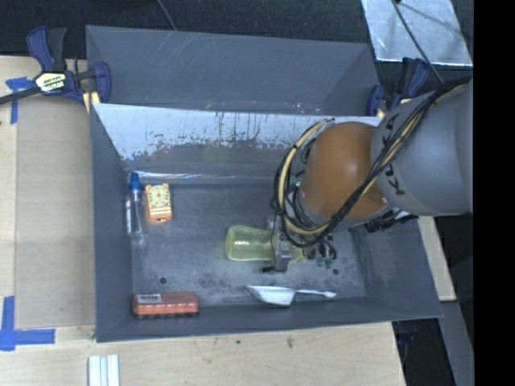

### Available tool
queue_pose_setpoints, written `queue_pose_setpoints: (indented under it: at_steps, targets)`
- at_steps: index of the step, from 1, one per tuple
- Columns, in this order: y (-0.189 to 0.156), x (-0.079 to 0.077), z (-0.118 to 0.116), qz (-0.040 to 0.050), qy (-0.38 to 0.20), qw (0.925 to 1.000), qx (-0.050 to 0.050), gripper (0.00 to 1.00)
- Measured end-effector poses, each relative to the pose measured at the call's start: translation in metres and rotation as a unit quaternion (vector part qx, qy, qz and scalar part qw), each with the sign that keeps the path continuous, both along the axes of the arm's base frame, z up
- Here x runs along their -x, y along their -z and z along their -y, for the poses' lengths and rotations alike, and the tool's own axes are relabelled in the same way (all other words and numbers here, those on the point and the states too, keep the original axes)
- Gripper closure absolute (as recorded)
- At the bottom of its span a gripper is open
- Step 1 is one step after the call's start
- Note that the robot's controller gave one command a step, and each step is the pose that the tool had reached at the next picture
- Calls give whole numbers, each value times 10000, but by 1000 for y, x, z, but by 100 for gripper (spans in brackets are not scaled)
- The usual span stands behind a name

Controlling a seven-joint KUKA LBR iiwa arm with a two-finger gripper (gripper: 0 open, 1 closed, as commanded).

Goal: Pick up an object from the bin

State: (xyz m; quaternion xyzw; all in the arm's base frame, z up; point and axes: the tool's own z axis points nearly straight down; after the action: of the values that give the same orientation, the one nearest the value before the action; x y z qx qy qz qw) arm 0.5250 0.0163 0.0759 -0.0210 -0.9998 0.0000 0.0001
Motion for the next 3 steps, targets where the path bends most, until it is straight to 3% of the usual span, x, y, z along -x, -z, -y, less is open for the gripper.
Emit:
queue_pose_setpoints:
  at_steps: [1, 2, 3]
  targets:
    - [-13, 2, 0, -43, -7, 10000, 2, 100]
    - [-104, 24, 13, 5, -873, 9962, -1, 100]
    - [-104, 24, 13, 5, -871, 9962, -1, 100]
